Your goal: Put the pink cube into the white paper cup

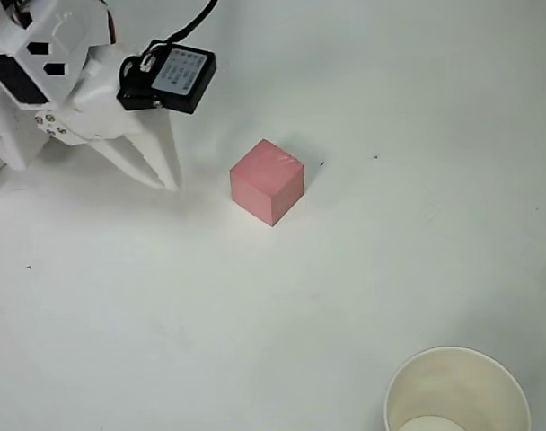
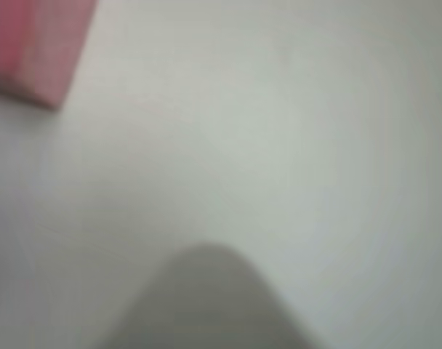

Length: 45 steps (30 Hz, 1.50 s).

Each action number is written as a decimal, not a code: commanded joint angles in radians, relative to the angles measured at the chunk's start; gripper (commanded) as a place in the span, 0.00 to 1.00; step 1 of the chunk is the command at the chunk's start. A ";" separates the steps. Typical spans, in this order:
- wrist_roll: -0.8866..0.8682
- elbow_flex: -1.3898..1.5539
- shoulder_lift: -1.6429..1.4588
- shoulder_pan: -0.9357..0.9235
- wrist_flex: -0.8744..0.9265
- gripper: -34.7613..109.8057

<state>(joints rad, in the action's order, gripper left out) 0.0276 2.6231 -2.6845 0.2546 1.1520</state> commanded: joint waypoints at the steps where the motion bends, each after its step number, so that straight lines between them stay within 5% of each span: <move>1: -0.032 -0.308 0.149 0.040 -0.006 0.24; 19: -0.397 -0.624 0.548 0.173 0.149 0.24; 33: -0.370 -0.661 0.595 0.230 0.158 0.47; 45: -0.261 -0.670 0.732 0.190 0.034 0.49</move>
<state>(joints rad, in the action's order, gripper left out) -0.2454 2.0325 -1.9466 0.4433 1.2134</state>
